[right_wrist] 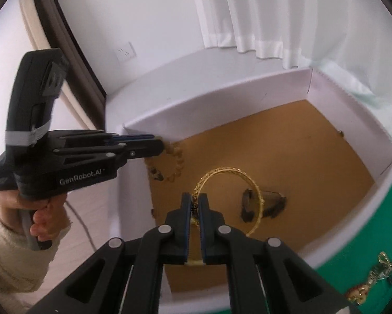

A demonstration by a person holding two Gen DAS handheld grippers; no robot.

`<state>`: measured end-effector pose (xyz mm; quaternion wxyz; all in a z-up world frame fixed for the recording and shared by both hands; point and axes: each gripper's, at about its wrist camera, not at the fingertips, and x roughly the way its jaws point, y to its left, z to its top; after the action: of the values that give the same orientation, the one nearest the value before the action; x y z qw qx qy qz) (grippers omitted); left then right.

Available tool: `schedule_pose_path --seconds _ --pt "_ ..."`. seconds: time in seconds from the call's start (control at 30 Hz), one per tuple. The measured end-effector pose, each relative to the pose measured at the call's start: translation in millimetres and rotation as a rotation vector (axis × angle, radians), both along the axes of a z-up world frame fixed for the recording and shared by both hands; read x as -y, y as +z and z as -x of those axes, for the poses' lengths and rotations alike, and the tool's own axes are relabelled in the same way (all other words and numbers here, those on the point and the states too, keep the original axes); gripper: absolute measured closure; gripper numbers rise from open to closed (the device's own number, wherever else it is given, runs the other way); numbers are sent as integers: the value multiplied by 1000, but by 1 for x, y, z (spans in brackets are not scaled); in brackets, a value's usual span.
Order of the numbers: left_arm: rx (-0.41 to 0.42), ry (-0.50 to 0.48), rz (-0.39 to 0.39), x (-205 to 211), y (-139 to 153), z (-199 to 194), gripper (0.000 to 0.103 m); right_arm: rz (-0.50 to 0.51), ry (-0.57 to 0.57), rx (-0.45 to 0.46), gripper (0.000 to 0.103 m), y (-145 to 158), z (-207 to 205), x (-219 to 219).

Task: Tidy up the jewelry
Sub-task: 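Lower the bead bracelet and gold bangle into the white box and release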

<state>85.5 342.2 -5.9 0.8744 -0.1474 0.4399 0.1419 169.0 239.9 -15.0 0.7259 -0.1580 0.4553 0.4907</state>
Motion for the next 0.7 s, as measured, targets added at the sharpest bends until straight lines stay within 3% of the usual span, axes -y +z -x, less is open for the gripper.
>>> schedule_pose_path --seconds 0.07,0.13,0.17,0.3,0.33,0.4,0.53,0.7 --pt "-22 15 -28 -3 -10 3 80 23 -45 -10 87 -12 -4 -4" --pt "-32 45 -57 -5 -13 11 29 23 -97 -54 46 -18 -6 -1" --pt "-22 63 -78 -5 -11 15 23 14 -113 -58 39 -18 -3 3" --pt "23 51 -113 16 1 30 19 13 -174 5 34 -3 6 35" --pt "38 43 -115 25 5 34 17 14 -187 22 25 4 9 46" --pt "65 25 -125 45 14 38 14 -1 -216 57 20 13 11 69" --pt "124 -45 -125 94 31 44 10 -34 -309 125 20 31 27 140" --pt "185 -210 -75 175 39 49 5 38 -493 191 20 16 48 247"
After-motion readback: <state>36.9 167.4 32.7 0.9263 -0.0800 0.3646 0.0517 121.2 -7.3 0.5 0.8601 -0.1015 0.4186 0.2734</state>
